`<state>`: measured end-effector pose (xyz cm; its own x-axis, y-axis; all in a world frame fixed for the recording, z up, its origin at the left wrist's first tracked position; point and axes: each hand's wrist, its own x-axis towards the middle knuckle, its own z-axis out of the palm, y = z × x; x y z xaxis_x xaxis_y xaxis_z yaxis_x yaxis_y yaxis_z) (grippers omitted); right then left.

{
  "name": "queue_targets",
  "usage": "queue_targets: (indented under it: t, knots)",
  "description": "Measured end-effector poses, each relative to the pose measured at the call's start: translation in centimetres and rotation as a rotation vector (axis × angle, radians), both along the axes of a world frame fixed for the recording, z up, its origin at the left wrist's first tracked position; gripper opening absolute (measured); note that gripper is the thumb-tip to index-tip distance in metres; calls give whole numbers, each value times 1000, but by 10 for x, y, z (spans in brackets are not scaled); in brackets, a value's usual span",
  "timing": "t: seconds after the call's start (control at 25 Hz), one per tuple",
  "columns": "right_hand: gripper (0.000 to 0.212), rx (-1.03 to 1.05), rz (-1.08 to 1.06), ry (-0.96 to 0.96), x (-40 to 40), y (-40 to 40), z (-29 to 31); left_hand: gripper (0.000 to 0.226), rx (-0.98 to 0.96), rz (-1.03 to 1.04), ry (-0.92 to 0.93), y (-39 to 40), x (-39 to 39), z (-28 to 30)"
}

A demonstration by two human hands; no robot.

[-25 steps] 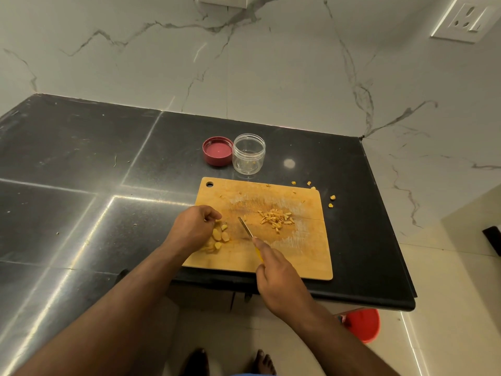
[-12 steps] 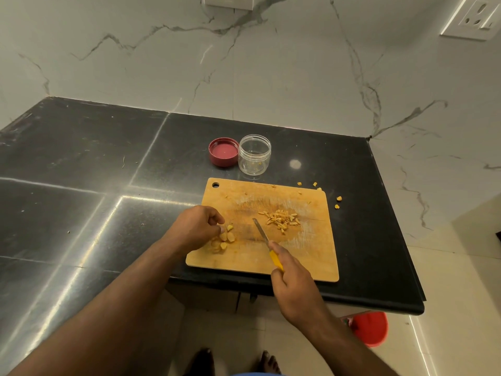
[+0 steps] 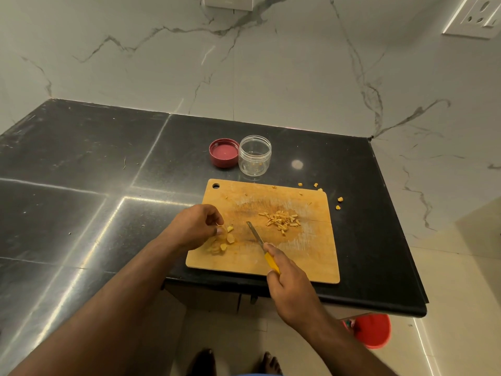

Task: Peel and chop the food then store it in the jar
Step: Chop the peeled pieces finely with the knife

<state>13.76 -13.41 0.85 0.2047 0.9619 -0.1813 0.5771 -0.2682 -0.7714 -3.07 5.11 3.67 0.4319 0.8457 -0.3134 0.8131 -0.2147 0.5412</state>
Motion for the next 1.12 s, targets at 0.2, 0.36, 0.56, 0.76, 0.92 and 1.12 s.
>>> queue_targets:
  t: [0.2,0.36,0.56,0.76,0.92,1.12]
  knots:
    - [52,-36,34,8,-3,0,0,18,-40,81,-78,6,-1,-1]
    - [51,-70,137,51,-14,-4,-1,13,-66,145,-126,7,3,-5]
    - [50,-30,46,95,-4,-5,3,8,-86,168,-197,3,15,-10]
    - [50,6,-132,127,13,-10,7,6,-21,75,-231,-14,49,-15]
    - [50,-9,-154,156,15,-14,6,8,46,46,-108,-16,53,-19]
    - [49,-19,-173,188,16,-15,7,14,92,104,-20,-7,34,-22]
